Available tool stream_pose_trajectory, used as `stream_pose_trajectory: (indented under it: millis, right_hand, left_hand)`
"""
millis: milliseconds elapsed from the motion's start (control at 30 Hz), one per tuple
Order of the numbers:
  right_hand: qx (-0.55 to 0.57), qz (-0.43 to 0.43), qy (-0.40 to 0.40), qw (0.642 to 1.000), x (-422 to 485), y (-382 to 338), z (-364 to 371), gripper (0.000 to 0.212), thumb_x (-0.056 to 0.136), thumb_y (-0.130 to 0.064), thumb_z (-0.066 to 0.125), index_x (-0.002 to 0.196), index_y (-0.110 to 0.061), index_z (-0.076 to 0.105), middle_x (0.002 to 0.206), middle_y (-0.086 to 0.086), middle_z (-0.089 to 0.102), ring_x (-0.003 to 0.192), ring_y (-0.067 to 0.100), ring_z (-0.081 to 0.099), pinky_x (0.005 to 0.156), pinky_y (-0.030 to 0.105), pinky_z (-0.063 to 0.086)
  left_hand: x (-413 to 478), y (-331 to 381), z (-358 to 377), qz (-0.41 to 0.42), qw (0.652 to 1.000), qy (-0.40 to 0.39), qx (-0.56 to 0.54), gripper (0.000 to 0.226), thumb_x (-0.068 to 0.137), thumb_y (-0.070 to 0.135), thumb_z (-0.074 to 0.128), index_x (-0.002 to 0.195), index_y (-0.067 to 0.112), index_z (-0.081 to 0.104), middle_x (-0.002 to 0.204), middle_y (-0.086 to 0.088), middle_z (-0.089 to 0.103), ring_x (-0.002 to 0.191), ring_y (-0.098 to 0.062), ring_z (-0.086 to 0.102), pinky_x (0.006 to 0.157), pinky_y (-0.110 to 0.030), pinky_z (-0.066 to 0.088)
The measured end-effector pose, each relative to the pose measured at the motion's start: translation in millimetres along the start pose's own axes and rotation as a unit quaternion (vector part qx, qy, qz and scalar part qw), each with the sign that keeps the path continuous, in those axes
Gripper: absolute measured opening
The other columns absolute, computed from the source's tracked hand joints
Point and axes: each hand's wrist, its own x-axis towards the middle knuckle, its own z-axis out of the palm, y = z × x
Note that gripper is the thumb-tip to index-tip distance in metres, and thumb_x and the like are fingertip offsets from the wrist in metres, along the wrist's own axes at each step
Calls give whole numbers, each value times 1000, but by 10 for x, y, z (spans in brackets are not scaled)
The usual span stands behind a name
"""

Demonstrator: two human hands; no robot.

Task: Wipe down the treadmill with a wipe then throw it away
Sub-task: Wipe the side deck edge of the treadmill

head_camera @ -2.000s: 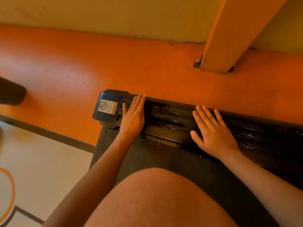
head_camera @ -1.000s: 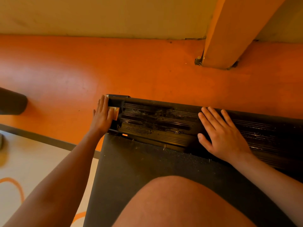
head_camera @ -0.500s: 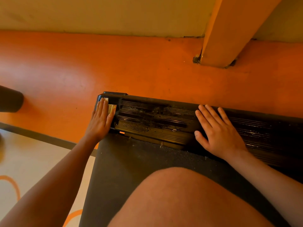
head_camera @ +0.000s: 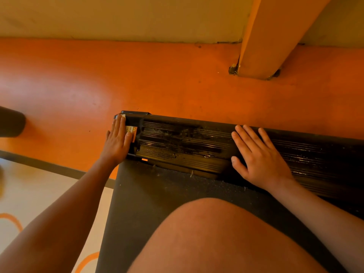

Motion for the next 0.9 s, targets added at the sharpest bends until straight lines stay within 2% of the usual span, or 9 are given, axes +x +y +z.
stream_pose_trajectory:
  millis: [133,233,333,467,633,900]
  right_hand:
    - [1,1,5,1000,8,4,-4,66,104,-50,30,157,-11,31,166,12,28,156,27,21,126,54,19]
    - [2,3,5,1000,7,8,-23,66,104,-49,31,157,-10,34,166,12,28,156,27,21,126,53,18]
    - [1,0,3,1000,6,3,-9,66,104,-49,31,158,-10,34,166,12,27,157,26,19,127,52,17]
    - [-1,-2,7,1000,-1,12,12,66,104,-49,33,157,-9,34,166,13,28,156,27,20,126,53,18]
    - [-4,1,5,1000,-3,16,-2,67,104,-49,32,158,-9,34,166,13,28,156,27,20,126,53,19]
    - [0,-3,10,1000,5,17,5,66,104,-47,36,158,-9,35,166,13,29,156,27,20,127,52,18]
  left_hand:
    - [158,99,-9,-13,999,26,-14,64,109,46,15,164,19,-4,172,-2,-8,157,-17,-9,126,-49,-1]
    - [-21,126,96,-14,998,54,-11,67,107,52,12,164,19,-2,172,-2,-5,157,-14,-9,127,-44,-1]
    - [-52,90,112,-16,999,45,-6,69,106,55,11,164,20,-4,172,-1,-6,156,-12,-10,127,-43,0]
    - [171,126,-6,-23,999,23,-1,63,110,44,15,164,19,-4,172,-1,-9,157,-17,-9,127,-48,1]
    - [-179,210,179,11,998,56,-11,71,104,52,11,164,14,0,171,-4,-4,156,-13,-9,127,-39,-3]
    - [174,371,138,-29,996,77,-31,58,111,35,21,164,16,10,172,-7,4,158,-22,1,126,-49,1]
